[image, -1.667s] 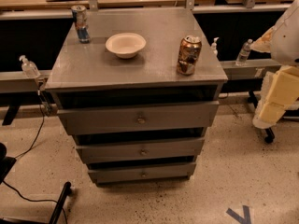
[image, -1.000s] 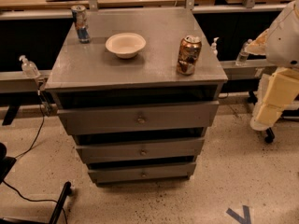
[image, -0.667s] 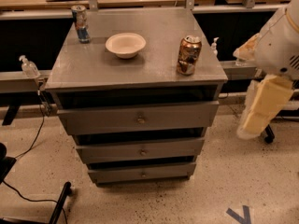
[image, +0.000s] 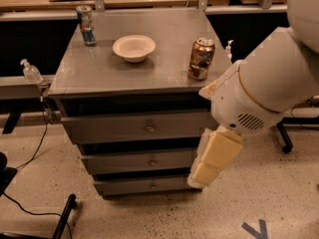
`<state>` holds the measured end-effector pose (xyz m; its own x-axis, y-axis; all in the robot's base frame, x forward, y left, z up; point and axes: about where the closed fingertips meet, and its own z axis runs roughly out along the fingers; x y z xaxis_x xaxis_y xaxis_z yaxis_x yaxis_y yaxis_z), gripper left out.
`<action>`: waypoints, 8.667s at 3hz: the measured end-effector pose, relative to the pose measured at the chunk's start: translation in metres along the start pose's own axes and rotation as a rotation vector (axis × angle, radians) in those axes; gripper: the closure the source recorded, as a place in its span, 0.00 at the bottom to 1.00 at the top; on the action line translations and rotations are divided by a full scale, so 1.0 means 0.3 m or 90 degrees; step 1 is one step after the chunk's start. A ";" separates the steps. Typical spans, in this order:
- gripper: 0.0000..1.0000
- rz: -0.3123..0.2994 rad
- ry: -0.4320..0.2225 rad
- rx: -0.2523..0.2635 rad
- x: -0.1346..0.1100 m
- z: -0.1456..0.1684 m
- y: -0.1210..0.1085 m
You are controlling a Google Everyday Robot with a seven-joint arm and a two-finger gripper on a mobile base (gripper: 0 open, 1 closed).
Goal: Open middle drawer
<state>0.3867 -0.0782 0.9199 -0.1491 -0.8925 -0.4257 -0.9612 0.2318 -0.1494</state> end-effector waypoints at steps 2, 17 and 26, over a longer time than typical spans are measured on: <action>0.00 0.041 -0.055 -0.049 0.104 0.305 0.066; 0.06 -0.258 0.026 0.191 0.687 1.698 -0.580; 0.18 -0.269 -0.028 0.150 0.628 1.488 -0.219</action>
Offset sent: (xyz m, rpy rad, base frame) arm 0.0099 0.0174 -0.2855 0.2944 0.1775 -0.0839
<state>0.5255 -0.0887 0.4510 0.2578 -0.9112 -0.3214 -0.8562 -0.0612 -0.5131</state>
